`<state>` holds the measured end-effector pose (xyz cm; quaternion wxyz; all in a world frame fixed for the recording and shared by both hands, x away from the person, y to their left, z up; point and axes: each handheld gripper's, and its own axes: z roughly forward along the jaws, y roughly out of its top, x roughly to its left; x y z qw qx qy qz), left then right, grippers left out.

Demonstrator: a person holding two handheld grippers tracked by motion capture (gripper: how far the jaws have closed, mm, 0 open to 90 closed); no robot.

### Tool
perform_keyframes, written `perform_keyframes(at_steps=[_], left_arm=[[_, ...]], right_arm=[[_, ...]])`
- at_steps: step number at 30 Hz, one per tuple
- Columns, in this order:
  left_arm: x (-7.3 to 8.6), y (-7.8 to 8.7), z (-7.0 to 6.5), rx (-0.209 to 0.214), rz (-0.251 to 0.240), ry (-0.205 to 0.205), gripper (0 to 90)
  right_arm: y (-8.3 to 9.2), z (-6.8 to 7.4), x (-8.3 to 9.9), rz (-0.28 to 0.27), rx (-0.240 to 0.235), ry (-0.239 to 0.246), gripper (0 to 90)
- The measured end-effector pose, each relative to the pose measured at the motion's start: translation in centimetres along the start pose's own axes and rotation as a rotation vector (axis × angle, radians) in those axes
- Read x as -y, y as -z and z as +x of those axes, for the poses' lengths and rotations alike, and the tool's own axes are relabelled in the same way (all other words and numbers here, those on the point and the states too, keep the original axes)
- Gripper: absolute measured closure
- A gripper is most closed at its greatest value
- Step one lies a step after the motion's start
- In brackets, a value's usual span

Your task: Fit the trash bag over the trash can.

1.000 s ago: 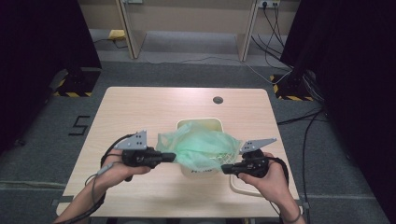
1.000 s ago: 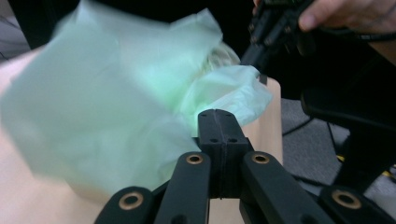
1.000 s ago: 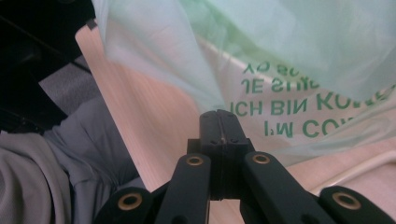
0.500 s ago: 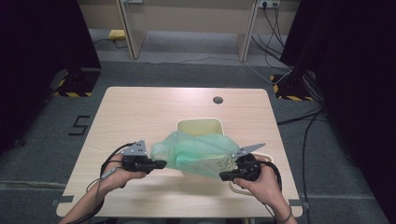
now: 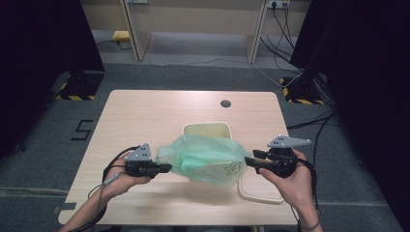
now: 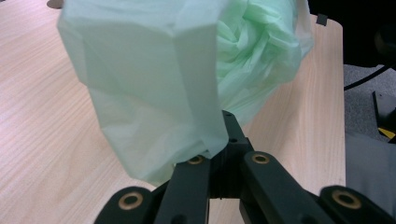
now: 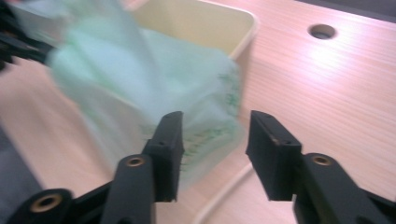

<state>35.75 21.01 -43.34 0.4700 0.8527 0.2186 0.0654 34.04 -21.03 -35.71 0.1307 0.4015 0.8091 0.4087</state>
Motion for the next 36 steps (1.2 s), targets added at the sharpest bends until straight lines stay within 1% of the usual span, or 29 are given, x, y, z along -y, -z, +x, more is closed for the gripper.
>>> perform_keyframes(at_steps=[1, 3, 5, 6, 10, 13, 15, 18, 20, 21, 23, 24, 25, 26, 27, 28, 29, 30, 31, 33, 35, 36], left_arm=[[0.0, 0.0, 0.0, -0.001, 0.001, -0.001, 89.6], [-0.1, -0.1, 0.0, 0.002, 0.004, -0.004, 89.6], [0.0, -0.3, 0.1, 0.004, 0.017, -0.006, 89.6], [0.0, -0.4, 0.1, 0.006, 0.022, -0.004, 89.6], [0.4, -1.1, 0.0, 0.017, 0.054, -0.008, 89.6], [0.7, -1.6, -0.2, 0.026, 0.079, -0.016, 89.6], [1.0, -2.2, -0.3, 0.032, 0.098, -0.017, 89.6], [1.3, -2.7, -0.4, 0.042, 0.112, -0.014, 89.6], [1.3, -2.9, -0.4, 0.035, 0.125, -0.022, 89.6], [1.4, -3.0, -0.4, 0.044, 0.131, -0.020, 89.6], [1.5, -3.1, -0.6, 0.049, 0.132, -0.018, 89.6], [1.4, -3.1, -0.6, 0.047, 0.127, -0.024, 89.6], [1.3, -2.8, -0.7, 0.044, 0.111, -0.036, 89.5], [1.2, -2.5, -0.8, 0.038, 0.091, -0.035, 89.3], [0.9, -1.9, -1.0, 0.027, 0.062, -0.029, 87.0], [0.6, -1.3, -1.3, 0.018, 0.046, -0.041, 79.0], [0.4, -0.7, -1.5, 0.007, 0.030, -0.051, 73.6], [0.1, 0.1, -1.8, -0.009, 0.005, -0.057, 68.9], [-0.2, 0.8, -2.1, -0.014, -0.007, -0.070, 65.2], [-0.8, 1.8, -2.5, -0.019, -0.031, -0.073, 58.6], [-1.5, 2.8, -2.7, -0.029, -0.059, -0.084, 55.9], [-2.0, 3.3, -2.6, -0.036, -0.081, -0.082, 54.4]], right_arm=[[-0.5, -0.4, 0.1, 0.024, 0.005, 0.003, 51.1], [-1.3, -0.8, 0.3, 0.057, -0.004, 0.005, 49.1], [-2.2, -1.0, 0.5, 0.094, -0.004, 0.008, 48.7], [-2.5, -1.1, 0.6, 0.102, -0.008, 0.012, 49.0], [-3.0, -1.0, 0.9, 0.106, -0.033, 0.003, 49.4], [-3.0, -0.9, 1.1, 0.123, -0.044, 0.008, 46.8], [-3.1, -0.9, 1.3, 0.129, -0.057, 0.000, 46.3], [-3.4, -1.1, 1.7, 0.141, -0.052, -0.004, 46.5], [-3.7, -1.2, 2.0, 0.153, -0.057, -0.015, 47.7], [-3.8, -1.2, 2.1, 0.156, -0.057, -0.015, 48.5], [-4.0, -1.2, 2.3, 0.159, -0.056, -0.017, 49.2], [-4.0, -1.2, 2.4, 0.167, -0.050, -0.015, 49.1], [-4.0, -1.2, 2.4, 0.167, -0.046, -0.017, 49.0], [-3.8, -1.2, 2.4, 0.158, -0.045, -0.015, 48.9], [-3.7, -1.2, 2.3, 0.156, -0.043, -0.015, 48.8], [-3.4, -1.1, 2.2, 0.149, -0.037, -0.007, 48.5], [-3.1, -1.1, 2.1, 0.145, -0.030, -0.005, 48.2], [-2.8, -1.1, 2.0, 0.139, -0.026, 0.002, 47.8], [-2.4, -1.0, 1.8, 0.131, -0.021, 0.004, 47.4], [-1.9, -0.9, 1.4, 0.115, -0.017, 0.011, 47.0], [-1.4, -0.7, 1.0, 0.086, -0.017, 0.032, 46.8], [-1.3, -0.6, 0.8, 0.079, -0.018, 0.041, 46.7]])
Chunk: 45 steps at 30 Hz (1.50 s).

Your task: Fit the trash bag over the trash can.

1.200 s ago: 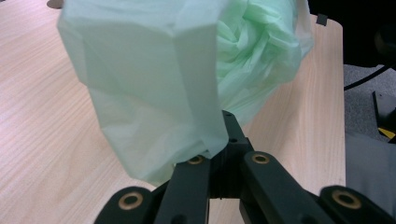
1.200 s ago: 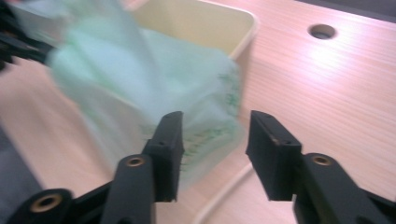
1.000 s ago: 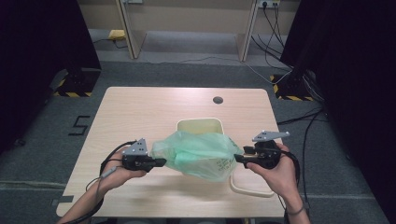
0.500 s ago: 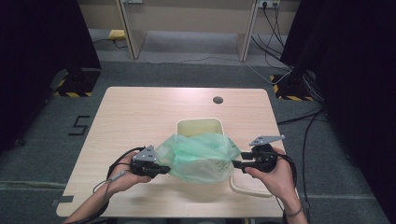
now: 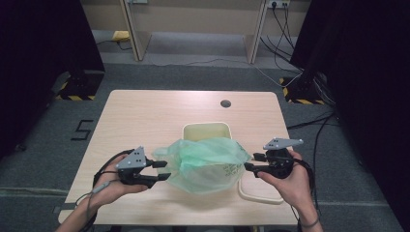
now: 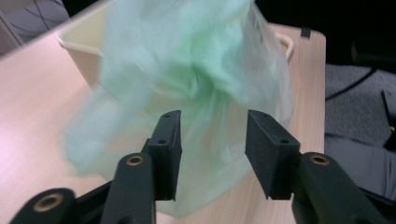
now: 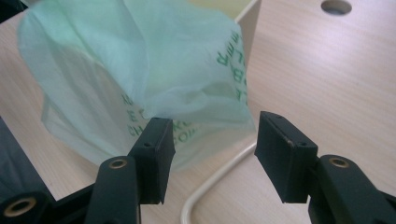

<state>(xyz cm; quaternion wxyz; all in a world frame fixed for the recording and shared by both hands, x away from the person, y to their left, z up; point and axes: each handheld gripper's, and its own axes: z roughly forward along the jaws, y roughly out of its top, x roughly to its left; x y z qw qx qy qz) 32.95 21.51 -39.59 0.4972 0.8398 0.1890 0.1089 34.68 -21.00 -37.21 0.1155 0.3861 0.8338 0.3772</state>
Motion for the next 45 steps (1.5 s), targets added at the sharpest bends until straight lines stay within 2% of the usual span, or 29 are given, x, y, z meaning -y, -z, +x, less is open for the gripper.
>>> perform_keyframes(at_steps=[2, 4, 5, 7, 8, 14, 17, 19, 20, 22, 26, 30, 34, 35, 39, 45], left_arm=[[-0.6, 0.5, 0.4, -0.005, -0.037, 0.010, 52.1], [-1.2, 0.8, 1.2, -0.042, -0.071, 0.024, 50.7], [-1.4, 0.8, 1.6, -0.056, -0.070, 0.026, 50.3], [-1.6, 0.4, 2.3, -0.089, -0.043, 0.020, 46.7], [-1.7, 0.2, 2.6, -0.092, -0.034, 0.024, 44.4], [-2.0, -1.6, 3.5, -0.083, 0.027, -0.008, 41.1], [-2.1, -2.3, 3.8, -0.075, 0.058, -0.026, 48.0], [-2.3, -2.7, 3.7, -0.066, 0.068, -0.064, 57.4], [-2.3, -2.8, 3.7, -0.061, 0.070, -0.070, 63.6], [-2.6, -3.0, 3.7, -0.056, 0.075, -0.089, 73.3], [-2.9, -3.0, 3.6, -0.065, 0.067, -0.084, 86.6], [-3.2, -2.8, 3.7, -0.069, 0.049, -0.062, 88.8], [-3.3, -2.7, 3.8, -0.073, 0.022, -0.046, 88.8], [-3.3, -2.6, 3.8, -0.074, 0.017, -0.039, 88.8], [-3.2, -2.4, 3.9, -0.080, -0.009, -0.032, 88.8], [-3.1, -2.3, 4.0, -0.085, -0.027, -0.027, 89.1]], right_arm=[[0.3, 0.4, -0.4, -0.019, -0.004, 0.017, 46.6], [0.6, 0.7, -0.8, -0.032, -0.010, 0.033, 46.7], [0.6, 0.9, -1.0, -0.042, -0.021, 0.046, 46.6], [0.4, 1.0, -1.2, -0.043, -0.040, 0.053, 46.6], [0.3, 1.1, -1.4, -0.037, -0.044, 0.056, 46.6], [-0.5, 1.3, -1.5, -0.015, -0.045, 0.092, 48.2], [-0.6, 1.4, -1.3, -0.002, -0.045, 0.106, 52.8], [-0.5, 1.4, -1.3, 0.002, -0.031, 0.121, 57.9], [-0.4, 1.4, -1.3, -0.001, -0.026, 0.129, 58.7], [-0.2, 1.5, -1.5, 0.001, -0.016, 0.147, 58.0], [0.5, 2.2, -2.1, -0.030, -0.032, 0.171, 54.9], [0.8, 2.8, -2.5, -0.049, -0.094, 0.188, 54.1], [0.3, 3.0, -2.7, -0.034, -0.115, 0.193, 52.6], [-0.1, 3.1, -2.6, -0.015, -0.119, 0.193, 52.2], [-1.2, 3.0, -2.2, 0.045, -0.116, 0.192, 52.9], [-2.1, 2.8, -2.2, 0.106, -0.094, 0.207, 66.5]])
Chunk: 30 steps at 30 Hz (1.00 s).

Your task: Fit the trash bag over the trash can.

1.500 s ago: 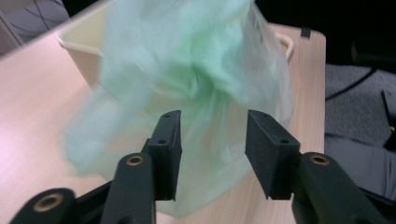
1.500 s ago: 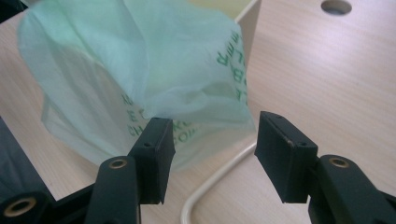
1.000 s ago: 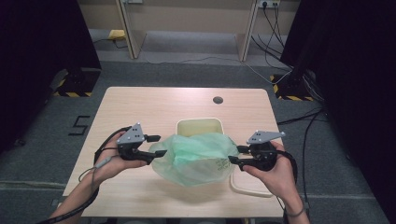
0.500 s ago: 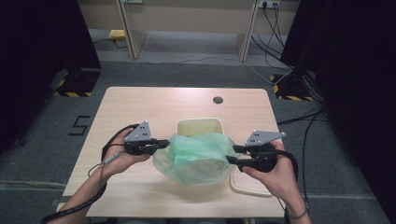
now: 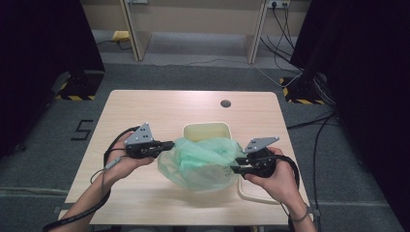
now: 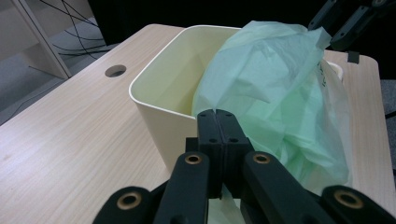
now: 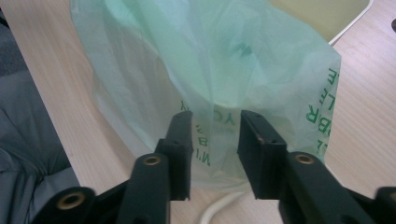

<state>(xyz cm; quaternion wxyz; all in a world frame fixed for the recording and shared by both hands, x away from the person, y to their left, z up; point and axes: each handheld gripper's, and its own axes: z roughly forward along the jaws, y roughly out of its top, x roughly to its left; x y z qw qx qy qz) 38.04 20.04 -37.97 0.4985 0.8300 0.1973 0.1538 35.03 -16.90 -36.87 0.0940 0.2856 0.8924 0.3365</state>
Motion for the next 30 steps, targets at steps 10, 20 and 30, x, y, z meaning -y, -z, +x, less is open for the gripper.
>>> perform_keyframes(at_steps=[10, 20, 30], left_arm=[[0.1, -0.2, 0.3, -0.017, -0.017, 0.019, 89.2], [0.2, -1.8, 1.9, -0.080, -0.023, 0.057, 89.4], [0.7, -3.7, 3.6, -0.156, -0.031, 0.109, 89.3]], right_arm=[[-0.1, -0.5, -0.3, 0.007, 0.015, -0.023, 90.0], [0.2, -2.8, -3.0, -0.098, 0.231, -0.055, 90.0], [-2.3, -5.3, -5.3, -0.109, 0.319, -0.075, 90.0]])
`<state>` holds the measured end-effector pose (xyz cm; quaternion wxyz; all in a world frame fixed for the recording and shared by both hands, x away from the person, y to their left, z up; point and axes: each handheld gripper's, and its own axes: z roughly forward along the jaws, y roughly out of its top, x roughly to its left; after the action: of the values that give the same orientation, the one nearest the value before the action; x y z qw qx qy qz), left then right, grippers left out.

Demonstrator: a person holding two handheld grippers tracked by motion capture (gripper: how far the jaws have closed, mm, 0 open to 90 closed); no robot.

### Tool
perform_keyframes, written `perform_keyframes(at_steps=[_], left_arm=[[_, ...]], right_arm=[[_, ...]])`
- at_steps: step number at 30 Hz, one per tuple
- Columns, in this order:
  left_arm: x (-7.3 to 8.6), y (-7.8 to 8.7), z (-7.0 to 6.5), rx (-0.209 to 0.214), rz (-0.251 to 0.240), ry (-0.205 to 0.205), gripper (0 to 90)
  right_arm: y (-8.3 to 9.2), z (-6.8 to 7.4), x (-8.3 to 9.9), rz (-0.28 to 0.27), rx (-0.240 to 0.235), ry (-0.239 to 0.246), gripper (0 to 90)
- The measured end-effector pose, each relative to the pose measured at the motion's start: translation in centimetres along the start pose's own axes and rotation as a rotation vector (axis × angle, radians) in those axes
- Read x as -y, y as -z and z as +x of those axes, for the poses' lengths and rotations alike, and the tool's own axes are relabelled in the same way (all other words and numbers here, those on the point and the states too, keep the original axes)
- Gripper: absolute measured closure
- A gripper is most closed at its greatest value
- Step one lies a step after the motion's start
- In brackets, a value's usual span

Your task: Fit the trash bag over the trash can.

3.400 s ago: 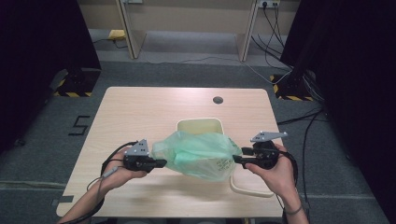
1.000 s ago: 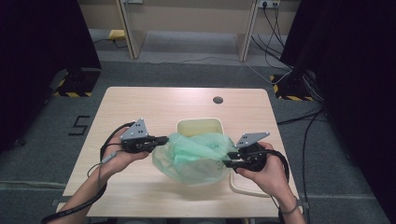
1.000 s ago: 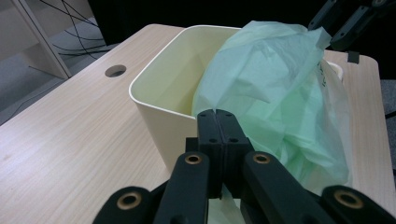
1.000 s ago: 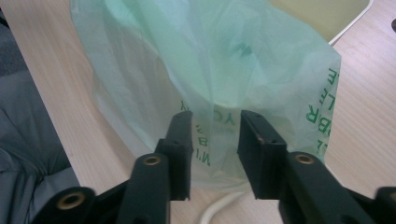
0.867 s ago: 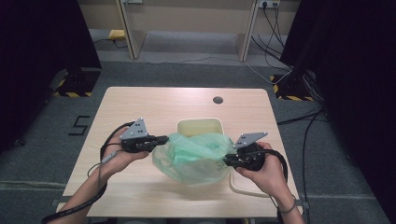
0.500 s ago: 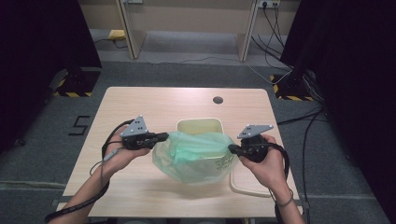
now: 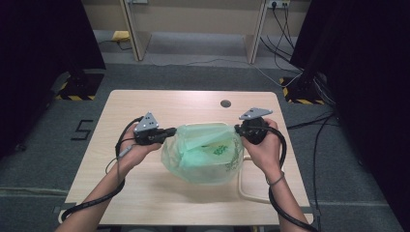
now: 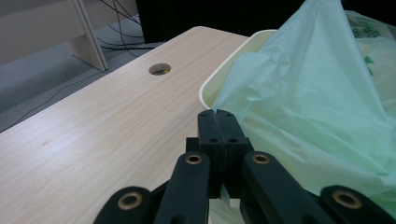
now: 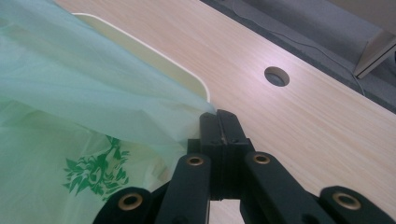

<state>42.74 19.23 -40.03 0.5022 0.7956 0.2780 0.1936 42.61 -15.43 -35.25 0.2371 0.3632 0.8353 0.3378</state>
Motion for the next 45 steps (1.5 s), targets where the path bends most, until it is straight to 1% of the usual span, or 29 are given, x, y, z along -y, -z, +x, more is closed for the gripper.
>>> perform_keyframes(at_steps=[4, 7, 9, 10, 14, 15, 17, 20, 21, 22, 25, 28, 30, 33, 38, 41, 45], left_arm=[[0.2, -0.8, 0.6, -0.021, -0.007, 0.040, 89.4], [0.5, -1.3, 0.9, -0.030, -0.006, 0.064, 89.3], [0.7, -1.7, 1.1, -0.035, -0.007, 0.080, 89.3], [0.9, -1.9, 1.1, -0.031, -0.012, 0.101, 89.3], [1.4, -2.7, 1.4, -0.033, -0.015, 0.163, 89.3], [1.5, -3.0, 1.4, -0.036, -0.010, 0.171, 89.3], [1.7, -3.4, 1.5, -0.039, 0.003, 0.185, 89.3], [2.0, -4.0, 1.6, -0.046, 0.027, 0.195, 89.3], [2.1, -4.1, 1.6, -0.049, 0.039, 0.190, 89.3], [2.3, -4.3, 1.6, -0.047, 0.056, 0.191, 89.3], [2.7, -4.6, 1.5, -0.035, 0.084, 0.201, 89.4], [2.9, -5.0, 1.5, -0.033, 0.098, 0.206, 89.4], [3.0, -5.2, 1.5, -0.037, 0.107, 0.200, 89.4], [3.0, -5.4, 1.5, -0.032, 0.128, 0.201, 89.4], [3.6, -5.8, 1.5, -0.020, 0.193, 0.190, 89.5], [3.8, -5.8, 1.3, -0.013, 0.210, 0.178, 89.5], [4.4, -5.9, 1.2, -0.006, 0.246, 0.177, 89.5]], right_arm=[[-1.1, -0.4, -0.3, 0.011, 0.000, -0.016, 90.0], [-1.9, -0.6, -0.3, 0.017, -0.008, -0.039, 90.0], [-2.3, -0.8, -0.2, 0.025, -0.025, -0.064, 90.0], [-2.5, -0.9, -0.1, 0.029, -0.032, -0.072, 90.0], [-3.5, -1.2, 0.1, 0.046, -0.057, -0.113, 90.0], [-3.8, -1.3, 0.2, 0.045, -0.066, -0.121, 90.0], [-4.3, -1.3, 0.4, 0.058, -0.068, -0.131, 90.0], [-4.6, -1.4, 0.5, 0.066, -0.069, -0.142, 90.0], [-4.7, -1.5, 0.6, 0.069, -0.069, -0.144, 90.0], [-4.8, -1.6, 0.6, 0.074, -0.069, -0.147, 90.0], [-5.1, -1.6, 0.7, 0.094, -0.071, -0.141, 90.0], [-5.4, -1.6, 0.7, 0.106, -0.072, -0.141, 90.0], [-5.6, -1.7, 0.6, 0.107, -0.071, -0.145, 90.0], [-5.8, -1.8, 0.6, 0.113, -0.070, -0.156, 90.0], [-6.3, -2.0, 0.8, 0.131, -0.066, -0.161, 90.0], [-6.6, -2.0, 1.0, 0.151, -0.074, -0.158, 90.0], [-7.1, -1.9, 1.5, 0.183, -0.079, -0.149, 90.0]])
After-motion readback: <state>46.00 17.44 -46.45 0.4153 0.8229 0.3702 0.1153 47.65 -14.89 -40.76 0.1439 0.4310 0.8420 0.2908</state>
